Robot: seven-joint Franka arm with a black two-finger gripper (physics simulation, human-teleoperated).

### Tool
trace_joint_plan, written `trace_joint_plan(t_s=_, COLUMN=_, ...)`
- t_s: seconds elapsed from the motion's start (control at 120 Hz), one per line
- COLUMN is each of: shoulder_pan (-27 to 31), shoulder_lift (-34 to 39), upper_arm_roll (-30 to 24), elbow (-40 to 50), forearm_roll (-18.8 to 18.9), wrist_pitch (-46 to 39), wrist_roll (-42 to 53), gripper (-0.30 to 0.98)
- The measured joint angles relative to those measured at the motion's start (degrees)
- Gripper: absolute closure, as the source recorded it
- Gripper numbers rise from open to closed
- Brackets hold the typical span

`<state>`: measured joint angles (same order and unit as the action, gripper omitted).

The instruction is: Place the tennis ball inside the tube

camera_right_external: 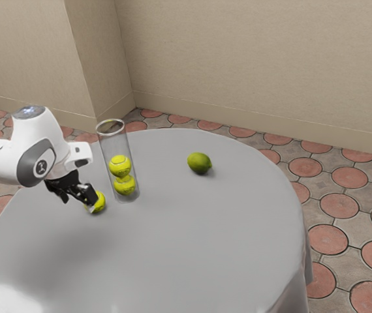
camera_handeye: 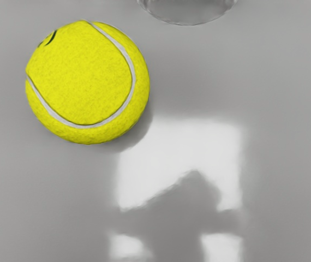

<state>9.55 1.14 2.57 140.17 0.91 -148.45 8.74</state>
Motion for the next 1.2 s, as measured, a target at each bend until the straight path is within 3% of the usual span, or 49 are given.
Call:
trace_joint_plan(t_s=0.308, shoulder_pan=0.0, shoulder_lift=-9.4, upper_arm_roll=1.6, elbow=-5.5, forearm_roll=-0.2, wrist_pitch=-8.0, wrist_roll=2.0, gripper=0.00)
trace_joint_plan(t_s=0.908, shoulder_pan=-0.1, shoulder_lift=-17.7, upper_arm_roll=1.7, elbow=-10.8, forearm_roll=-1.3, wrist_pitch=-10.9, wrist_roll=3.8, gripper=0.00)
trace_joint_plan(t_s=1.2, shoulder_pan=-0.1, shoulder_lift=-19.4, upper_arm_roll=1.6, elbow=-12.0, forearm_roll=-1.4, wrist_pitch=-11.0, wrist_roll=4.2, gripper=0.22)
